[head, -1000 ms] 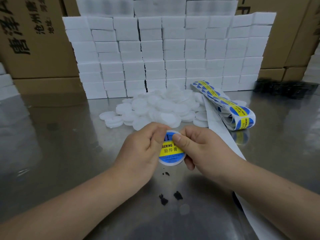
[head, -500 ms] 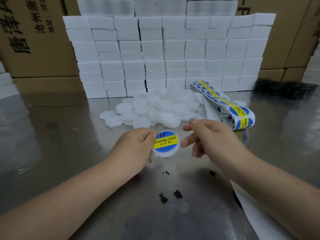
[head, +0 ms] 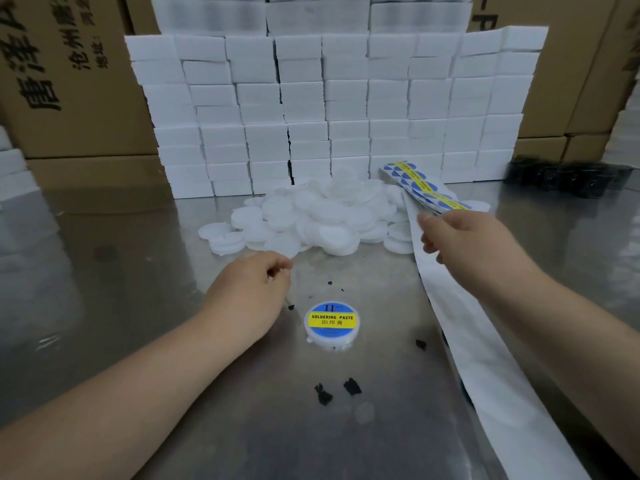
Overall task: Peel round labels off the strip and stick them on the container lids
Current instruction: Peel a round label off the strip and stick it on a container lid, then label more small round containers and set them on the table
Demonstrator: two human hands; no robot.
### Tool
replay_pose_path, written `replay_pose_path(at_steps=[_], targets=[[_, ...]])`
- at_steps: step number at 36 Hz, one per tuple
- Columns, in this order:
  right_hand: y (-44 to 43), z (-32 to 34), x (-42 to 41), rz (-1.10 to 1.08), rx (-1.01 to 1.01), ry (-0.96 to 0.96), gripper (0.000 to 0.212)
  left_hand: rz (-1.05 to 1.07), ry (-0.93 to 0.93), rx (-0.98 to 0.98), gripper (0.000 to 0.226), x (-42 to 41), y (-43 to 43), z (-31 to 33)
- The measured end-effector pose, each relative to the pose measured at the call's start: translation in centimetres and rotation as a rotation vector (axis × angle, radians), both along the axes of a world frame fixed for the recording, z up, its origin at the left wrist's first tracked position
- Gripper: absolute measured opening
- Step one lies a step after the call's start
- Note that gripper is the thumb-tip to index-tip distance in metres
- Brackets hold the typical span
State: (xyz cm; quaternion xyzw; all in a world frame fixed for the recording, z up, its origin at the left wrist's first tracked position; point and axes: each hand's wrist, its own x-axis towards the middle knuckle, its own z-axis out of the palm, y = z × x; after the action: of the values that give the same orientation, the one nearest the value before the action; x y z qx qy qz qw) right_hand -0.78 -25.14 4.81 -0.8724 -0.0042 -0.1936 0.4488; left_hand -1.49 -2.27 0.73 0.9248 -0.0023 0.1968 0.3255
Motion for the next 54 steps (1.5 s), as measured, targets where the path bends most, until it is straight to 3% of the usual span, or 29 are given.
replay_pose_path(at_steps=[5, 10, 21, 27, 33, 38, 42, 46, 49, 51, 54], targets=[[-0.3, -0.6, 0.6, -0.064, -0.556, 0.231, 0.028, 0.033, 0.101, 0.095, 0.025, 0.4, 0.1, -0.4], [-0.6, -1.1, 0.9, -0.129, -0.751, 0.288, 0.036, 0.033, 0.095, 0.163, 0.028, 1.2, -0.2, -0.4], [-0.3, -1.6, 1.5, -0.066, -0.645, 0.266, 0.038, -0.077, -0.036, 0.632, 0.057, 8.9, -2.4, 1.6], [-0.4, -1.8, 1.7, -0.057, -0.493, 0.231, 0.051, -0.122, -0.154, 0.910, 0.036, 10.6, -3.4, 1.0], [-0.5, -1.7, 1.6, -0.057, -0.564, 0.301, 0.049, -0.120, -0.266, 0.593, 0.022, 9.3, -3.6, 1.9], [-0.4, -2.1, 1.5, -0.059, -0.607, 0.326, 0.066, -0.114, -0.295, 0.209, 0.009, 5.8, -3.8, 2.5], [-0.1, -2.3, 1.3, -0.054, -0.682, 0.341, 0.075, -0.131, -0.293, -0.039, 0.020, 1.9, -5.3, 2.6], [0.3, -2.6, 1.7, -0.034, -0.653, 0.303, 0.064, -0.271, -0.271, -0.143, 0.016, -2.3, -7.2, 2.2], [0.0, -2.5, 1.8, -0.044, -0.523, 0.255, 0.054, -0.370, -0.327, -0.102, 0.014, -4.5, -7.8, 1.2], [-0.2, -2.3, 2.0, -0.047, -0.329, 0.237, 0.049, -0.418, -0.376, -0.044, 0.009, -5.1, -7.7, 0.8], [-0.3, -1.9, 2.0, -0.013, -0.029, 0.212, 0.014, -0.393, -0.370, -0.007, 0.021, -5.3, -7.4, 0.7]])
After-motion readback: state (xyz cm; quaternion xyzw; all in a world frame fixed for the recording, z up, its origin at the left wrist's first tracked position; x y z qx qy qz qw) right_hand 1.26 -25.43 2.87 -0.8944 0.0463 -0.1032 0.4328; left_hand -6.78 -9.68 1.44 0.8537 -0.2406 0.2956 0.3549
